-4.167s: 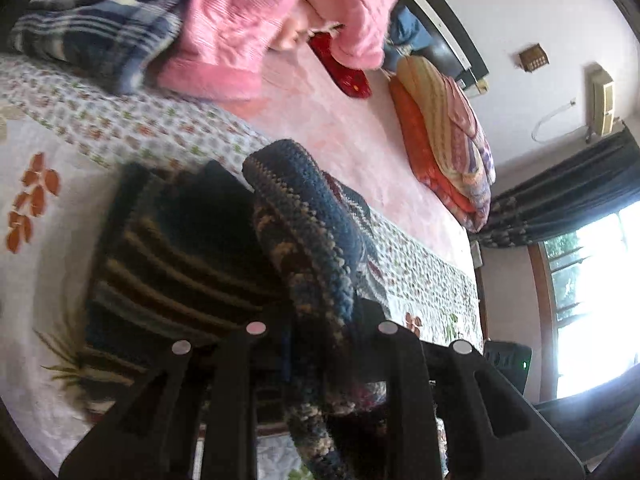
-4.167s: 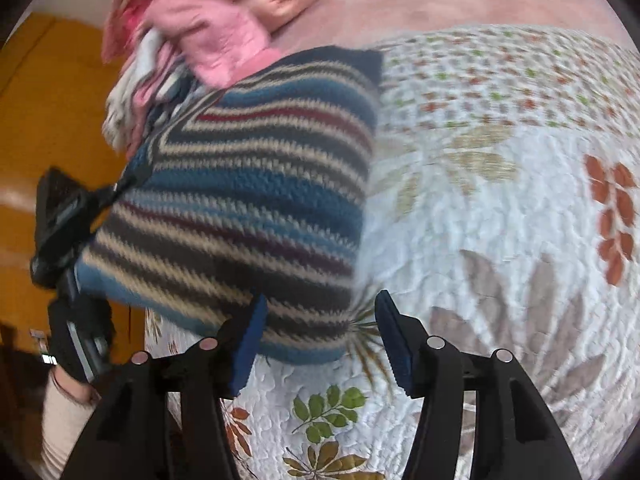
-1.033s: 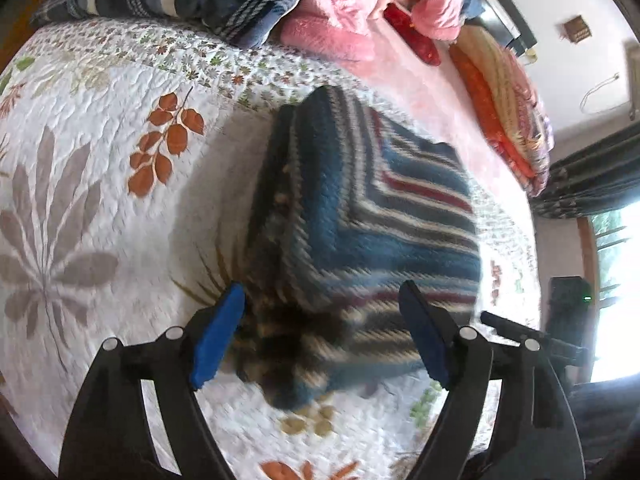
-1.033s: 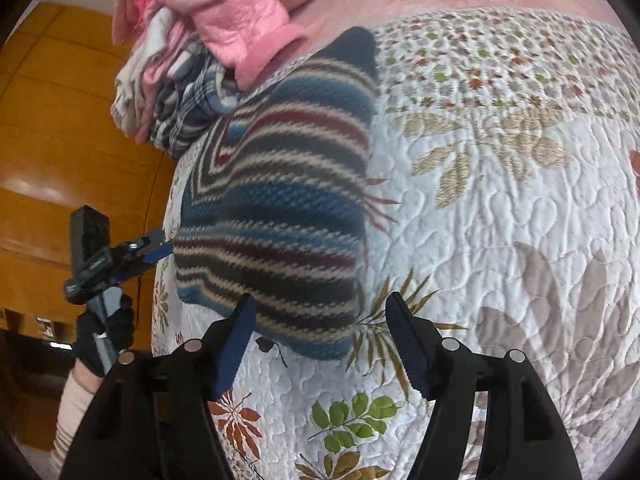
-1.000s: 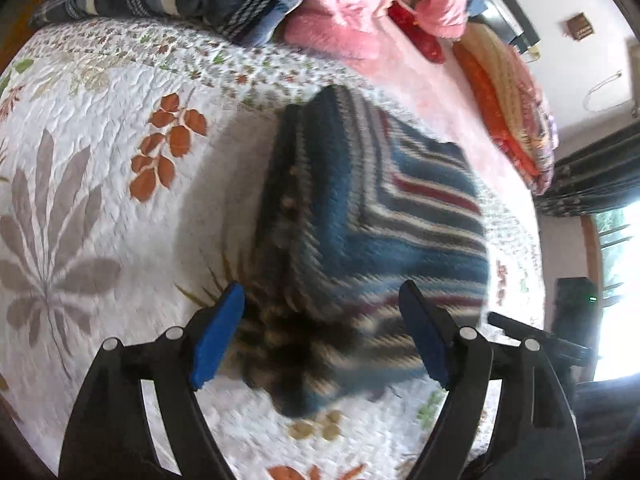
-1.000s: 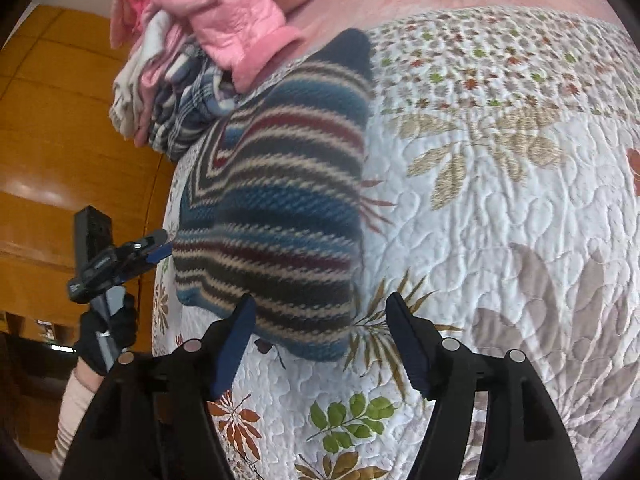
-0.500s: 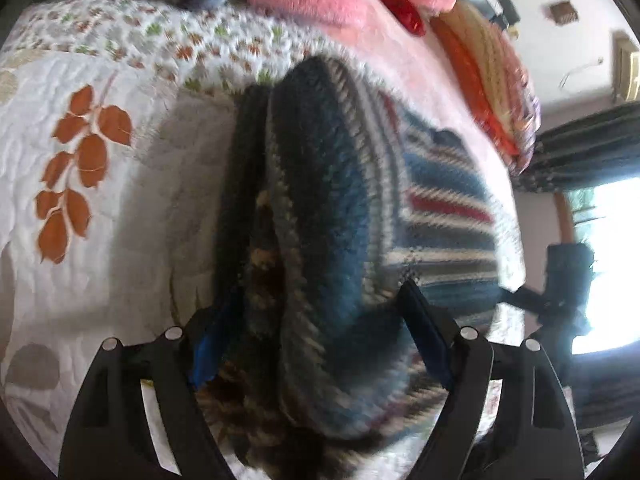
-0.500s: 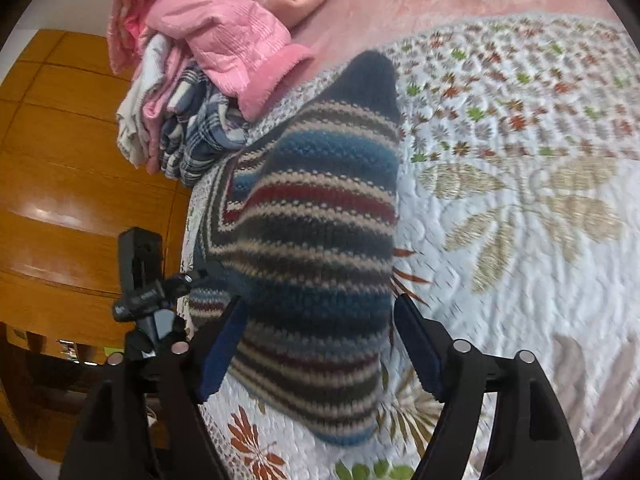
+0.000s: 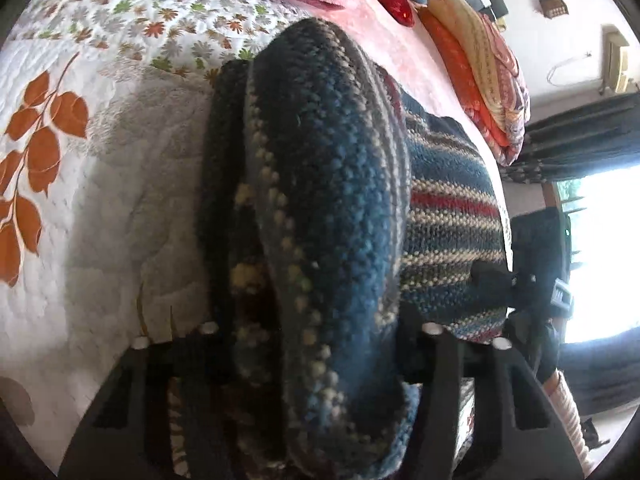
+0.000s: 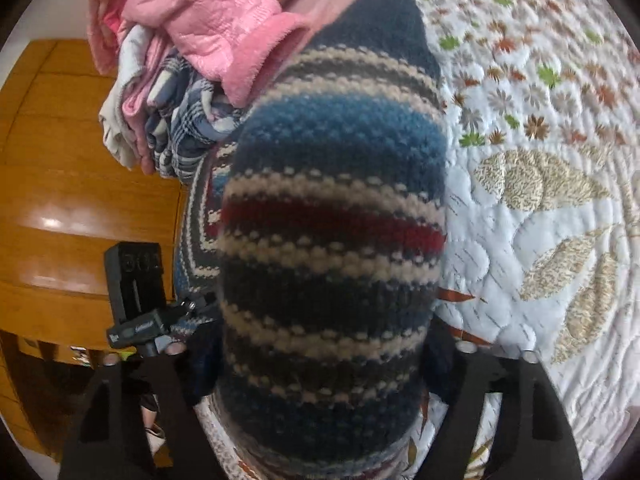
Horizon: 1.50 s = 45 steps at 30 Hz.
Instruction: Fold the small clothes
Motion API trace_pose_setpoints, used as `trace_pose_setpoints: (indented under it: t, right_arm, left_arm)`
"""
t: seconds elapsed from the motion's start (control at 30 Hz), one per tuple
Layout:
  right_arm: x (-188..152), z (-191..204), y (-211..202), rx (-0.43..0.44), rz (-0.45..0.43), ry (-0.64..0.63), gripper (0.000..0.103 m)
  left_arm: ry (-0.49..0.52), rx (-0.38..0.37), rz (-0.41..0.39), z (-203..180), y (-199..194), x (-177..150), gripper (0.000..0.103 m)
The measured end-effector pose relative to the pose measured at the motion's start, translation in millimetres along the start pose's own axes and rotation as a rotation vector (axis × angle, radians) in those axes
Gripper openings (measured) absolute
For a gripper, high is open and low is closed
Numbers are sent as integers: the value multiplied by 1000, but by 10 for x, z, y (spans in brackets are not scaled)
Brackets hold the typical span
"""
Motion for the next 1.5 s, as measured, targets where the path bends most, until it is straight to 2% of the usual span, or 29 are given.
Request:
trace_pose_setpoints:
  t: [0.07, 0.17, 0.37, 0.53, 0.67, 0.8, 0.9, 1.0, 1.13, 1.3, 1.4, 1.5]
  right_arm:
    - [-54, 45, -83, -2, -6, -13, 64]
    - [-165, 186, -248, -32, -16, -56, 62]
    - [-557, 289, -902, -44, -33, -112, 61]
    - [-1129, 91, -1506, -49, -46, -107, 61]
    - [-1552, -195, -1739, -54, -40, -90, 62]
    - [-1797, -547, -1668, -54, -8, -31, 62]
    - [-1915, -764, -1401, -112, 65, 27, 62]
    - [-1993, -882, -1233, -180, 107, 33, 64]
    - [-1997, -981, -1213, -196, 101, 38, 67]
    - [-2044, -996, -1257, -236, 91, 42, 78]
    - [-2108, -941, -1285, -230, 64, 92, 82]
    - [-2297, -923, -1401, -221, 18, 141, 83]
  left_arm:
    - [7, 8, -13, -85, -1, -44, 42]
    - [25, -2, -25, -220, -29, -116, 37]
    - [87, -99, -33, -863, 9, -471, 35]
    - [130, -165, -30, -1493, 167, -904, 35]
    - [200, -124, -16, -1865, 367, -1237, 35]
    - [152, -105, 7, -1879, 682, -1439, 35]
    - [130, -50, 22, -1784, 908, -1551, 35]
    - [120, -16, 18, -1672, 1031, -1586, 36]
    - [95, -40, -25, -1457, 1088, -1660, 41]
    - [61, -61, -64, -1323, 1017, -1859, 48]
    - [47, -18, -67, -1404, 897, -1942, 51]
    - [18, 62, -66, -1547, 739, -2014, 54]
Point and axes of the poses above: each gripper's, at about its wrist camera, not at the fingertips, and y roughly the way its jaws point, z to its left, x to its top, the point moved 2 cm from there along y, roughly the way its jaws point, and after that the axes turned 13 degrees about z, right-handed, at the moved point
